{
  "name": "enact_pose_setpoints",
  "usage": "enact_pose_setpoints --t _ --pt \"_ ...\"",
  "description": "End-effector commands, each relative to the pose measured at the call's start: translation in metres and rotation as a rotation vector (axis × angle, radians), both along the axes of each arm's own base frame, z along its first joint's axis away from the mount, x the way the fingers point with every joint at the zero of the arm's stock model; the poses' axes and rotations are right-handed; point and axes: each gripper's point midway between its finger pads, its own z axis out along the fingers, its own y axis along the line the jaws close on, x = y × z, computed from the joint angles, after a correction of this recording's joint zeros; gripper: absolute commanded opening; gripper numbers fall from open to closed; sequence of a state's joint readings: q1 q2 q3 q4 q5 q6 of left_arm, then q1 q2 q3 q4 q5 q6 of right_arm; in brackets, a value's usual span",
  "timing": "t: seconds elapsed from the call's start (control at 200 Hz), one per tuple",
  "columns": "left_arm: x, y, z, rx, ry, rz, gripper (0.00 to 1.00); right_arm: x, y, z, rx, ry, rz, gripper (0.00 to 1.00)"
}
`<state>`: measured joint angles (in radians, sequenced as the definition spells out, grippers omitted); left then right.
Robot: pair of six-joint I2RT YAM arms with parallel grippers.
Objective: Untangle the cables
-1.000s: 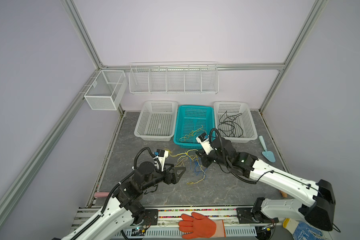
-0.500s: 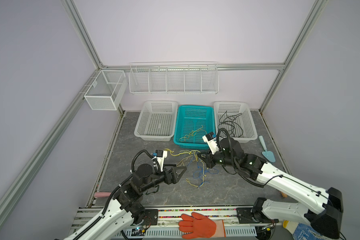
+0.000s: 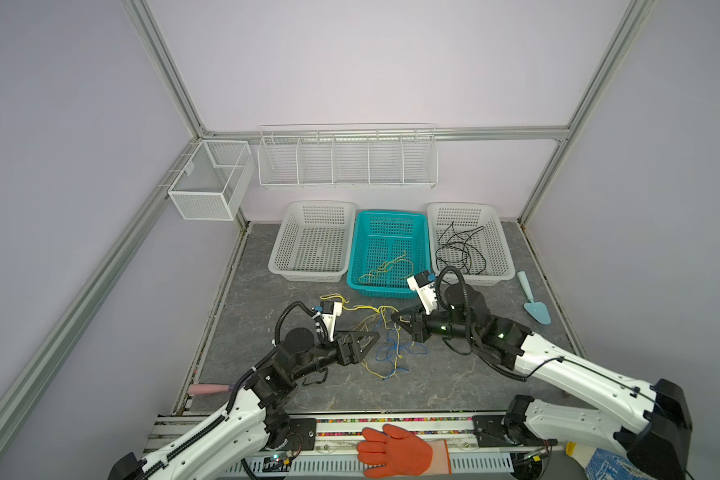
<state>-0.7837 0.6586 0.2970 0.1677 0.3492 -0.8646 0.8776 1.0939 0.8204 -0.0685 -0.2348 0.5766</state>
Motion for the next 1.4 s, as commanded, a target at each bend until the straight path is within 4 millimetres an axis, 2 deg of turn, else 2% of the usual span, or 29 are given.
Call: enact_pose_setpoints --t 0.0,0.09,0.29,0.495,0.815,0.89,1.01,1.265,1.395 --pt "-0.003 -0.003 0.008 -0.037 -0.021 -0.022 0.88 -0.005 0.006 0.019 0.094 -0.004 0.031 0.08" --pt "-0.002 -0.002 0.006 -0.034 -0.024 -0.014 0.83 -0.008 0.007 0.022 0.114 0.000 0.048 0.08" --pt "0.000 -0.005 0.002 -0.033 -0.021 -0.022 0.63 -0.010 0.005 0.023 0.123 0.000 0.045 0.08" --pt "0.000 -0.006 -0.002 -0.028 -0.017 -0.023 0.47 -0.013 0.005 0.024 0.131 -0.003 0.060 0.09" --pt "-0.001 -0.009 -0.002 -0.035 -0.015 -0.039 0.25 -0.013 0.005 0.019 0.123 0.007 0.052 0.09" --pt "-0.001 -0.008 -0.002 -0.032 -0.017 -0.035 0.17 -0.013 0.005 0.016 0.119 0.010 0.054 0.09" --pt "0.001 -0.006 -0.004 -0.017 -0.015 -0.018 0.00 -0.012 0.002 0.005 0.097 0.018 0.038 0.10" --pt "0.004 -0.001 -0.012 0.018 -0.006 0.013 0.00 -0.008 -0.015 -0.047 -0.035 0.034 -0.024 0.20" --pt "0.005 -0.001 -0.014 0.029 -0.005 0.018 0.00 -0.010 -0.021 -0.065 -0.074 0.044 -0.029 0.34"
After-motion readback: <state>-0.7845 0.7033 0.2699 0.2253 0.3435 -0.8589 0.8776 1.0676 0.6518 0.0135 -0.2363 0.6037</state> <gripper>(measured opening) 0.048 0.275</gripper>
